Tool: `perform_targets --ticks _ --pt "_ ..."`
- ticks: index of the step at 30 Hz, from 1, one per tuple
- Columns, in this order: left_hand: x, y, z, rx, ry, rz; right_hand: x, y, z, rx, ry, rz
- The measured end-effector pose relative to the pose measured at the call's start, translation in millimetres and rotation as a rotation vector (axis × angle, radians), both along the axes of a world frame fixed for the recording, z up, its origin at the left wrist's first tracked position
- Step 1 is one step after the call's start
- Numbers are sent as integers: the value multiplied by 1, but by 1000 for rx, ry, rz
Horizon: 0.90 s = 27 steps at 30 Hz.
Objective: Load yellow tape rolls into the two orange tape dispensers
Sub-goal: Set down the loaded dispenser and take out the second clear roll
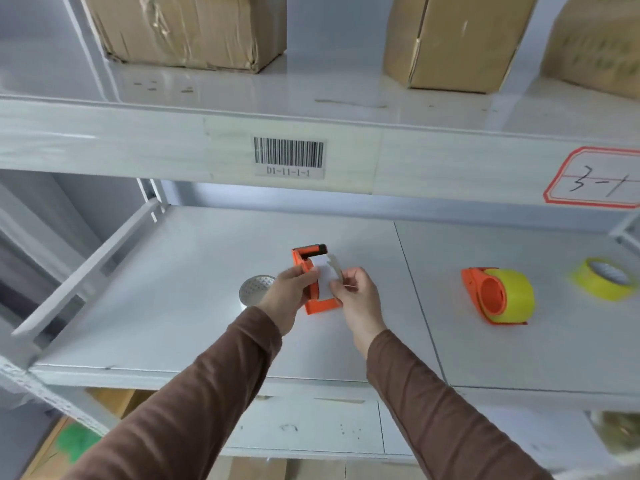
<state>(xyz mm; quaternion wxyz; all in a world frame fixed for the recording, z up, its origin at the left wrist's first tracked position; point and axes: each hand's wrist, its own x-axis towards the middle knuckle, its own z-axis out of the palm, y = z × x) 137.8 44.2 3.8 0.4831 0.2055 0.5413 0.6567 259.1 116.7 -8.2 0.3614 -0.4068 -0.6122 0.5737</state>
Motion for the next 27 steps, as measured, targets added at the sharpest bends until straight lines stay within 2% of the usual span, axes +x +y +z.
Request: perform_targets --ticks 4,7,10,16,23,27 --pt "-6 5 12 72 74 51 5 8 8 71 84 -65" --pt "-11 5 22 73 195 115 9 15 10 145 57 -102" --pt "-23 2 33 106 307 221 11 17 5 313 -109 -51" --pt "-49 -13 41 98 421 295 1 4 -18 690 -613 172" --pt "-50 -27 39 105 403 257 -9 -3 -30 803 -756 258" --pt "-49 -26 35 127 381 191 -7 -3 -23 787 -734 197"
